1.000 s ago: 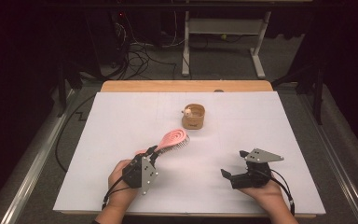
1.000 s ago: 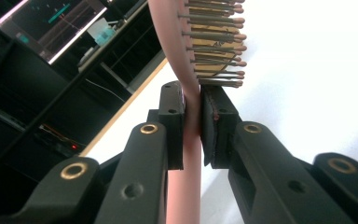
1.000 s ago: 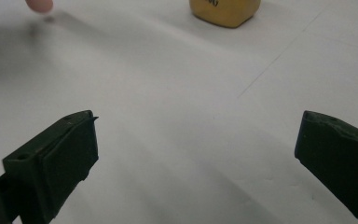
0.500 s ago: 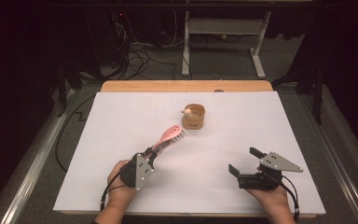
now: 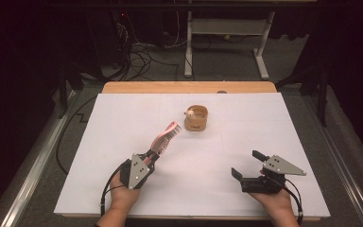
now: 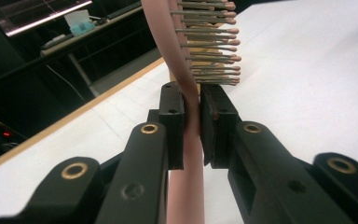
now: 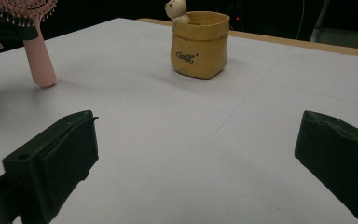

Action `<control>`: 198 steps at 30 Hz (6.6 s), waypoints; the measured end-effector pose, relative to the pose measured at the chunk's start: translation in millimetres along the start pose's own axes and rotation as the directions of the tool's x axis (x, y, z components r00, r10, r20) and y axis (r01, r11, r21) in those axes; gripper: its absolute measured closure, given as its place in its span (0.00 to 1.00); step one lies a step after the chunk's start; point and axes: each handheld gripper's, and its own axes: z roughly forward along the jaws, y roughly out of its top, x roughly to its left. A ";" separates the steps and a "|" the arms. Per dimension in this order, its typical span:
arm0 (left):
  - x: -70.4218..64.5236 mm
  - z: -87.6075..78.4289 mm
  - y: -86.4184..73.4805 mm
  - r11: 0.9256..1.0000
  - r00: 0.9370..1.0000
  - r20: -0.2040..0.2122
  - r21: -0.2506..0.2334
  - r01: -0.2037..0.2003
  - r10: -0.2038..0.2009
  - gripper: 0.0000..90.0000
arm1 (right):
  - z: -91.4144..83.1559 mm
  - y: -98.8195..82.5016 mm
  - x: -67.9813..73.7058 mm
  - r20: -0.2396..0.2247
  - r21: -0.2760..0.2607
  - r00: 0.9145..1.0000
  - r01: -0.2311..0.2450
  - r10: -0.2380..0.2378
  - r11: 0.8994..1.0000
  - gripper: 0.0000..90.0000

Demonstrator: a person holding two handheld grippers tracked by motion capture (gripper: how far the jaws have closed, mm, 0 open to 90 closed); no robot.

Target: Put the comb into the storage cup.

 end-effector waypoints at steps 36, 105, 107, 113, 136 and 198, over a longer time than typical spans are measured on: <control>2.5 -1.4 1.9 0.967 0.965 0.165 -0.114 0.226 -0.206 0.88 | 4.0 2.6 11.1 -0.024 -0.018 1.000 0.009 -0.009 1.000 0.00; -31.9 10.0 15.8 0.978 0.968 0.205 -0.119 0.171 -0.144 0.88 | 81.0 88.9 115.1 -0.207 -0.118 0.977 0.023 -0.047 0.993 0.00; -32.1 10.1 15.8 0.978 0.968 0.205 -0.119 0.172 -0.145 0.88 | 81.6 90.3 116.3 -0.211 -0.120 0.976 0.023 -0.048 0.992 0.00; -33.4 10.1 16.1 0.979 0.968 0.207 -0.119 0.168 -0.141 0.88 | 83.4 94.0 118.6 -0.207 -0.118 0.977 0.024 -0.048 0.993 0.00; -37.5 10.0 16.5 0.980 0.970 0.205 -0.117 0.158 -0.132 0.88 | 90.9 102.4 123.4 -0.204 -0.121 0.979 0.000 -0.025 0.993 0.01; -36.7 10.8 17.0 0.979 0.964 0.222 -0.110 0.172 -0.144 0.87 | 91.2 109.4 127.5 -0.172 -0.101 0.985 -0.026 0.008 0.995 0.23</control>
